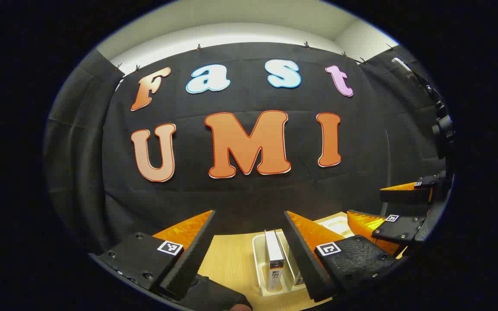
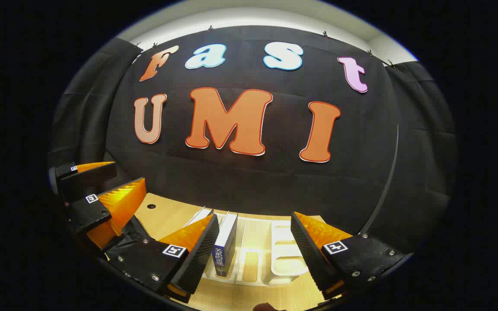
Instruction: Open the schoolbag, grab two books from the bookshelf and put them into the schoolbag.
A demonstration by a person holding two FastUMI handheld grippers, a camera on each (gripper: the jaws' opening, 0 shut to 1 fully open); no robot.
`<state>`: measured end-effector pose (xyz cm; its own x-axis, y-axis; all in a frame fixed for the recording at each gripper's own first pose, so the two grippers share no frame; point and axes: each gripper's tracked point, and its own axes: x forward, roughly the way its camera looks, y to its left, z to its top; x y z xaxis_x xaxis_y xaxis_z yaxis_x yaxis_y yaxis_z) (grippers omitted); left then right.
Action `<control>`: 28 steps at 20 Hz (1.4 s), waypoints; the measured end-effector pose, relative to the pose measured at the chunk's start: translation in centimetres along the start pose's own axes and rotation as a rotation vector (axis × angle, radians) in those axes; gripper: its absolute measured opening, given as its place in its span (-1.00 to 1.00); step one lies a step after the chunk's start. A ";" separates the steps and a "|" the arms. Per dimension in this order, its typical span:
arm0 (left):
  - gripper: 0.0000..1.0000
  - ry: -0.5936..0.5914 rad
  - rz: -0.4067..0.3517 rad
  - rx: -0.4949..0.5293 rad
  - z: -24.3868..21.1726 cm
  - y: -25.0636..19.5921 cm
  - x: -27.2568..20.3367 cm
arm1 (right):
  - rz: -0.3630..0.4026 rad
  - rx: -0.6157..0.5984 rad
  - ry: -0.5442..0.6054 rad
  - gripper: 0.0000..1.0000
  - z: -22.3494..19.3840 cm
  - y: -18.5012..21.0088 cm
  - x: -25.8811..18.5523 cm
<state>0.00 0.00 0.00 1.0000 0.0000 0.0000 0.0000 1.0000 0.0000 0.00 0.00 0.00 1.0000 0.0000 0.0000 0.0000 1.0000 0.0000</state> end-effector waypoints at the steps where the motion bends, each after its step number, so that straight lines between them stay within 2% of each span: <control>1: 0.93 -0.003 -0.006 -0.009 0.3 -0.1 0.2 | 0.013 0.020 0.021 0.98 -0.4 0.3 0.3; 3: 0.93 -0.019 -0.021 -0.032 0.8 -0.8 0.6 | 0.030 0.031 0.062 0.98 -0.1 0.2 1.3; 6: 0.93 -0.070 -0.021 -0.019 1.6 -0.8 1.3 | 0.013 0.010 0.010 0.98 1.4 -0.9 2.0; 8: 0.92 -0.049 -0.034 0.002 1.2 -0.8 1.2 | 0.005 -0.009 0.008 0.98 1.2 -1.2 2.1; 12: 0.93 -0.045 -0.046 -0.009 1.0 -1.3 0.7 | 0.018 0.029 0.001 0.99 0.8 -1.4 1.6; 17: 0.93 -0.039 -0.036 0.015 0.6 -0.9 0.5 | 0.028 -0.006 -0.033 0.98 0.9 -1.6 1.2; 21: 0.93 -0.024 -0.008 0.050 0.0 0.0 0.3 | 0.035 0.017 -0.038 0.98 0.9 -1.8 1.3; 23: 0.94 -0.018 0.001 0.080 -0.4 0.4 0.0 | 0.037 0.019 -0.047 0.98 1.1 -2.1 1.5; 28: 0.94 0.041 0.029 0.271 -2.3 3.2 -1.1 | 0.051 0.012 -0.061 0.98 1.3 -1.9 1.3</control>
<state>-1.07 3.21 -2.31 0.9987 0.0344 -0.0365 -0.0233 0.9631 0.2681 1.27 -1.93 1.30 0.9968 0.0504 0.0615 -0.0511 0.9986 0.0103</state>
